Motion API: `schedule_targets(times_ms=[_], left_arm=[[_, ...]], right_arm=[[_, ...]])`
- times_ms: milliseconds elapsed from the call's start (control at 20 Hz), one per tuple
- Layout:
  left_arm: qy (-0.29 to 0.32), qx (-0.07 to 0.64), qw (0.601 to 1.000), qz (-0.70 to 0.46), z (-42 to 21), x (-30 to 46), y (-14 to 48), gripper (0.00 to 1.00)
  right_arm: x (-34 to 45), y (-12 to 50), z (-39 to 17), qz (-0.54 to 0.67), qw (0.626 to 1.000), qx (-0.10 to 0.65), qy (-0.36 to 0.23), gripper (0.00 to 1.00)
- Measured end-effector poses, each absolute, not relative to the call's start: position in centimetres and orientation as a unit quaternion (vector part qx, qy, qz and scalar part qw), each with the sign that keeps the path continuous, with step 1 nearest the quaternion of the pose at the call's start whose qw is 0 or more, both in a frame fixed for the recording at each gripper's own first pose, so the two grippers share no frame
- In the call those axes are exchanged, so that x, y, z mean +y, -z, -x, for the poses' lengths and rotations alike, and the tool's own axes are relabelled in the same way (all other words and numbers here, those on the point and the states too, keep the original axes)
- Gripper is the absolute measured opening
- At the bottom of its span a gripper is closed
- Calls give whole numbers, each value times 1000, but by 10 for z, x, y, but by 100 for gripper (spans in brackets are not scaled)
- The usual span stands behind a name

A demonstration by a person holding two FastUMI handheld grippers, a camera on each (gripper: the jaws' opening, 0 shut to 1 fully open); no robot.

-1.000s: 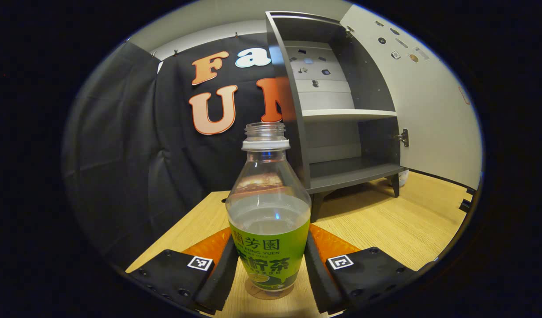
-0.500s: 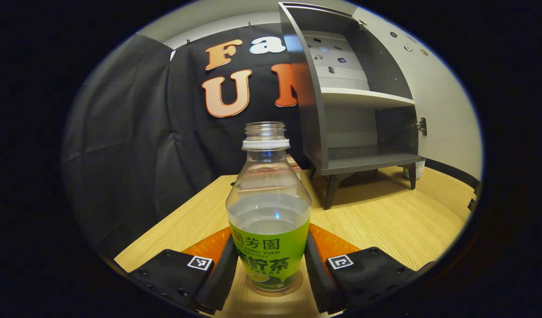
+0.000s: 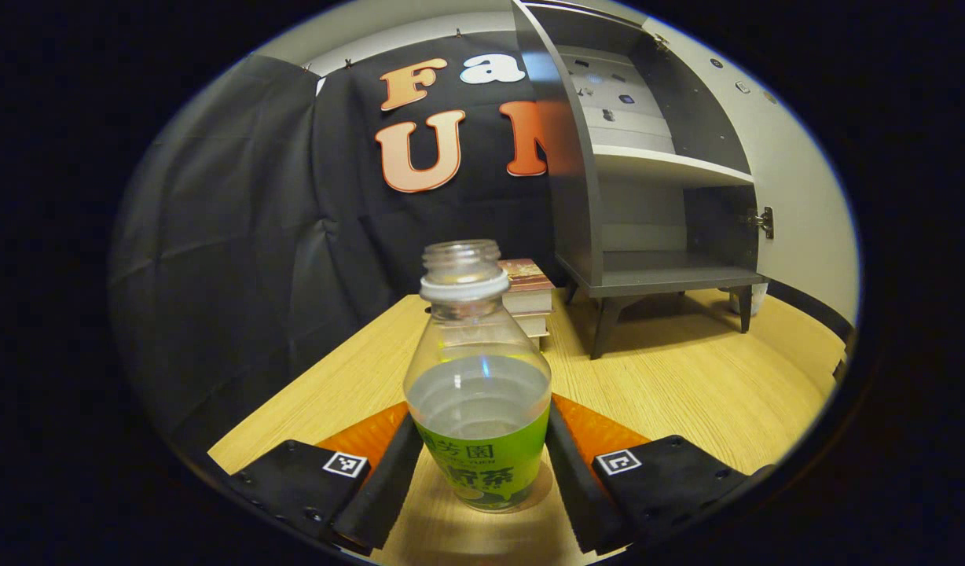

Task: Open the cabinet door with the right hand, grasp the bottle in the cabinet with the left hand and place it on the coaster, then close the cabinet door with the right hand.

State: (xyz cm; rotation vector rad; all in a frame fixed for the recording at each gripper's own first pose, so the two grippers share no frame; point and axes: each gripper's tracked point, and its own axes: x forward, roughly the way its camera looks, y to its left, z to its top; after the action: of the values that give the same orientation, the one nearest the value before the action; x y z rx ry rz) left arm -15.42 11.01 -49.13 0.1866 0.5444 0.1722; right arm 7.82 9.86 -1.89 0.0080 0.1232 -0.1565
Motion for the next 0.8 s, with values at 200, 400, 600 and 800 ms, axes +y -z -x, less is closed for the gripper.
schedule_targets(times_ms=[200,400,600,800], left_arm=[[-103,275,950,-106,156,103,470,96],[-121,264,950,-116,159,96,441,96],[-129,263,949,-117,168,80,421,96],[-138,257,949,-115,176,62,399,96]], right_arm=[[87,31,-74,-16,997,60,54,78],[77,45,-74,-36,997,56,33,78],[81,66,-85,-85,995,51,6,78],[86,72,-98,-118,992,45,-28,77]])
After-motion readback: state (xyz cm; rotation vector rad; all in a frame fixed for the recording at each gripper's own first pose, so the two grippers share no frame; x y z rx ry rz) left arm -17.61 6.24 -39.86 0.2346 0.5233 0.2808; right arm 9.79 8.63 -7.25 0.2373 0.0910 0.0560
